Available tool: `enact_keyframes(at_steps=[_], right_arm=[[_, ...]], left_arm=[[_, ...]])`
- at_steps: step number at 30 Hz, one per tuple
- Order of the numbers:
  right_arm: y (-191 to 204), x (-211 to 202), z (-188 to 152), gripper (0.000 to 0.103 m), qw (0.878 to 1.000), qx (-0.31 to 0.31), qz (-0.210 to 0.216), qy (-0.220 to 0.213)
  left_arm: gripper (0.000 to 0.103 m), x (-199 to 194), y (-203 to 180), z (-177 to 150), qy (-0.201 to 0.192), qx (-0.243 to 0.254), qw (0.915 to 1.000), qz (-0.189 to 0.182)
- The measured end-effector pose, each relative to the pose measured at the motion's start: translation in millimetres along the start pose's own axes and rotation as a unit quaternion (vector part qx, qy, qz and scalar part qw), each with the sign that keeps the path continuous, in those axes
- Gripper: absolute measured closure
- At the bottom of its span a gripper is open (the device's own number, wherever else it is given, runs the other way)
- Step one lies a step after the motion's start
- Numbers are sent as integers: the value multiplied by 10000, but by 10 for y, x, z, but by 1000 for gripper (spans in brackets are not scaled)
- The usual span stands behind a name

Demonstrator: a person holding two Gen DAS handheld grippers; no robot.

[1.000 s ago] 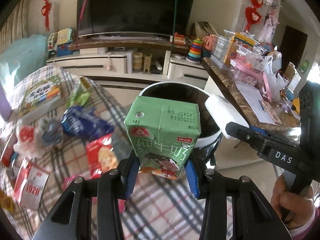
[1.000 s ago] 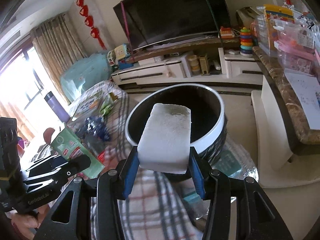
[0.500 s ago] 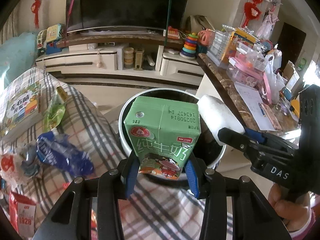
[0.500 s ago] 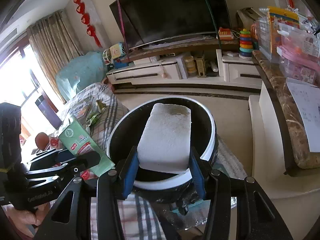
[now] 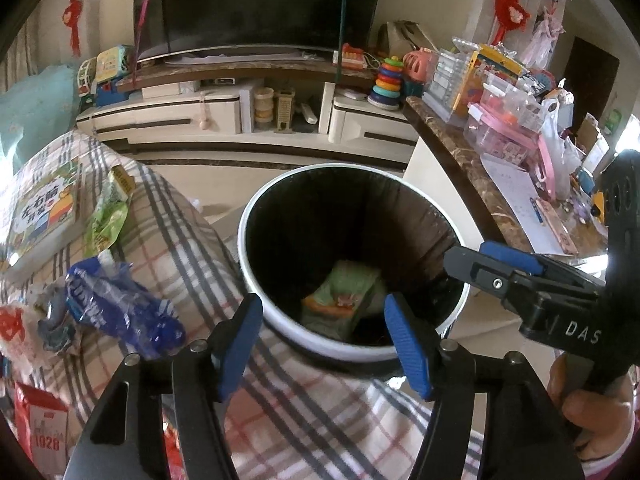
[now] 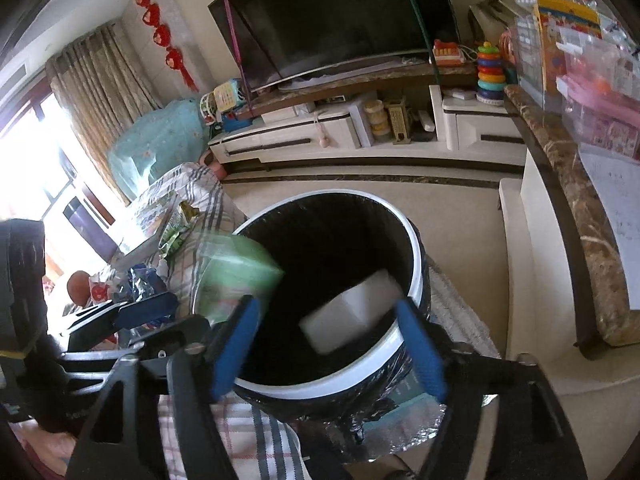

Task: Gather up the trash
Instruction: 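Carry both items over the trash bin and open both tools to drop them, then move both open tools back over the bed toward the red items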

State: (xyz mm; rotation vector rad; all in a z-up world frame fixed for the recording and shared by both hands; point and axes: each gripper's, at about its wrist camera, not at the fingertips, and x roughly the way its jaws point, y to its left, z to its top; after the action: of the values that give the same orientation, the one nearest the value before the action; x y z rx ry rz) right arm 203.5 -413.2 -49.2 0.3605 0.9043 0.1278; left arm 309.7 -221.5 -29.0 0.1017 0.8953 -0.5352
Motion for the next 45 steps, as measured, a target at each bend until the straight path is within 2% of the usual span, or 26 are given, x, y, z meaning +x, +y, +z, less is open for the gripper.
enact_keyframes(at_steps=[6,11,24,39,45], right_arm=[[46,-54,-62,26,10000,68,58,-42],[110,-97,-133,21,9998,132,140,-76],[568,-106,-441,20,9988,-39,480,81],[1048,-10,-743,16,9956,-420,774,312],[1198,47,-860,16,9931,-554,931,448]], left_arm=[[36,-166,81,-205,-83,-234,9997,23],[36,-351,215,-422,-126,-496,9987,44],[36,-839,523,-982,-221,-987,9947,175],[36,-1377,804,-1444,-488,-1265,9903,300],[36,-1519,866,-1595,-510,-1328,9885,516]])
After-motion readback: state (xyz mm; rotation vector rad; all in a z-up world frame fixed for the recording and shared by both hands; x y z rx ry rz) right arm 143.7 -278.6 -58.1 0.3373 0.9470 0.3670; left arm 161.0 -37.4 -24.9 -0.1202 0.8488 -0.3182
